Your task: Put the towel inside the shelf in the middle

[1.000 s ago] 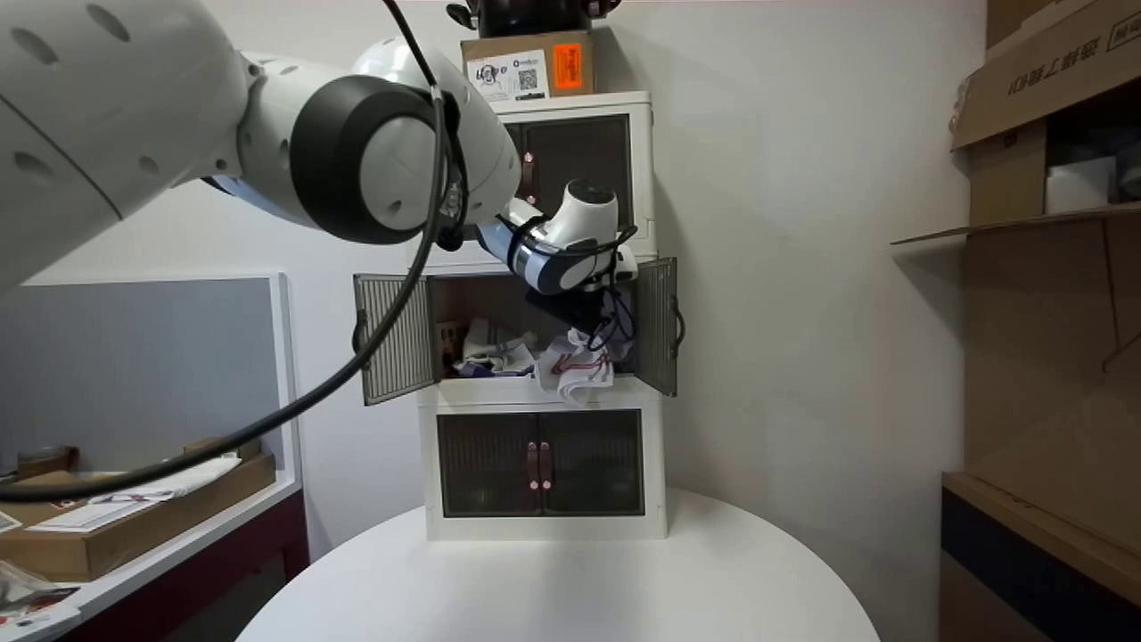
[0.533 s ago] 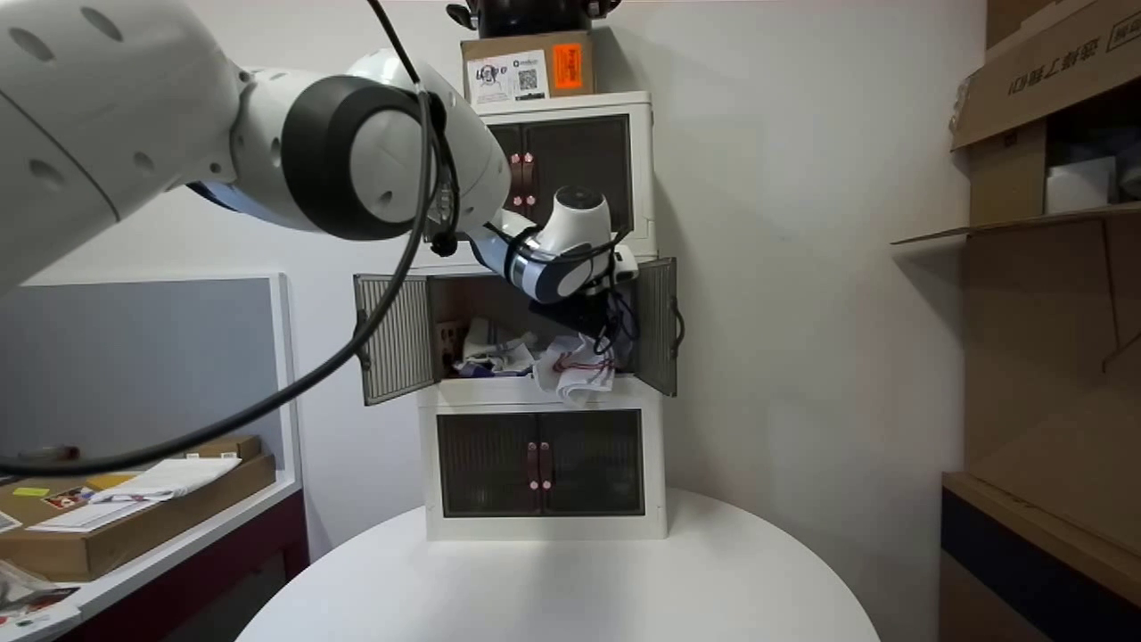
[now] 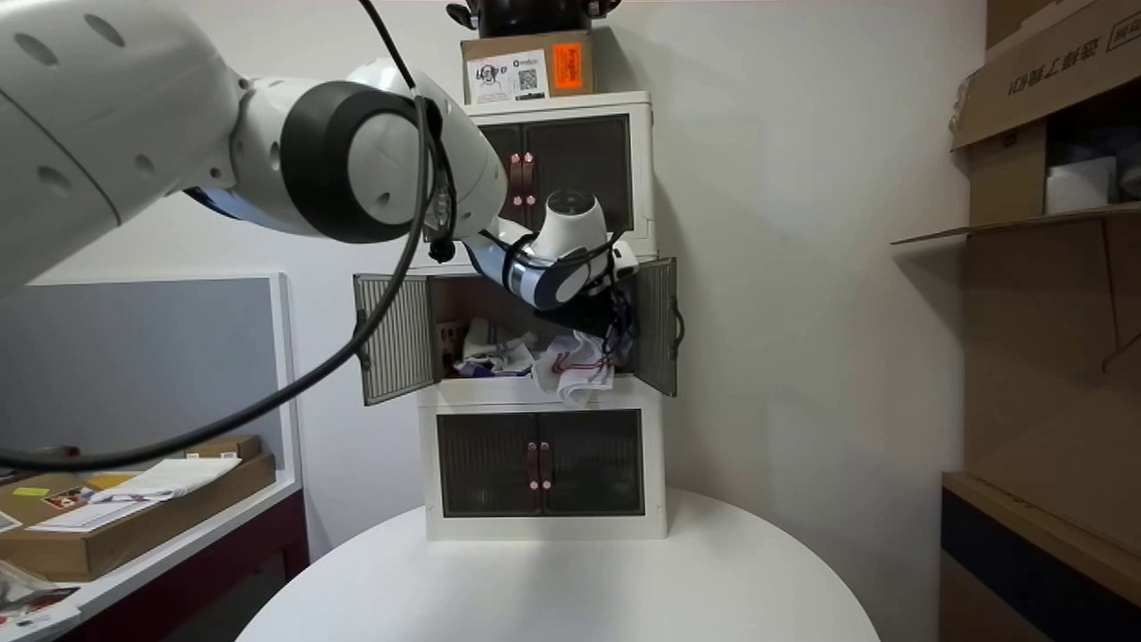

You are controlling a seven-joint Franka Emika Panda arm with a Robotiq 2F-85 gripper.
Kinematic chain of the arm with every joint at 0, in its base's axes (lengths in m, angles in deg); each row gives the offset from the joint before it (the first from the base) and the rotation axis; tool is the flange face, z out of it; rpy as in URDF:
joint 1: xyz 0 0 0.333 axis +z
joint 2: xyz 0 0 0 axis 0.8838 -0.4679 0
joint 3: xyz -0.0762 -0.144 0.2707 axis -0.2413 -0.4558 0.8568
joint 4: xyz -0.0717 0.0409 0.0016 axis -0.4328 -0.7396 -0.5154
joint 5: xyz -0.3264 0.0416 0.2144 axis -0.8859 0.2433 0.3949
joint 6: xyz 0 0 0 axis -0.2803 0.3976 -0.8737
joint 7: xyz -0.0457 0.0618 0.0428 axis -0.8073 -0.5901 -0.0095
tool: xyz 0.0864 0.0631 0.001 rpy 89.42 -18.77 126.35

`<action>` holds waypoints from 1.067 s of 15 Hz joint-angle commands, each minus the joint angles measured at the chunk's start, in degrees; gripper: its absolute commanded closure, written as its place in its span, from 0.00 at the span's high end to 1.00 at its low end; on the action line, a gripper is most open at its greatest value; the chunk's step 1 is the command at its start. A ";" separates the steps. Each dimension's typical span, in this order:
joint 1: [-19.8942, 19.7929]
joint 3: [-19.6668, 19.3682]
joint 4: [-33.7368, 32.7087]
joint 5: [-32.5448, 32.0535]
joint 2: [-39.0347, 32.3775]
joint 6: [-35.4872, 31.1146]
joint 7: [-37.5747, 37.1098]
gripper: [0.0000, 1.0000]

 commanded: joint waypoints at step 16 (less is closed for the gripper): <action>-0.65 -4.56 10.13 -1.52 9.87 13.99 3.49 1.00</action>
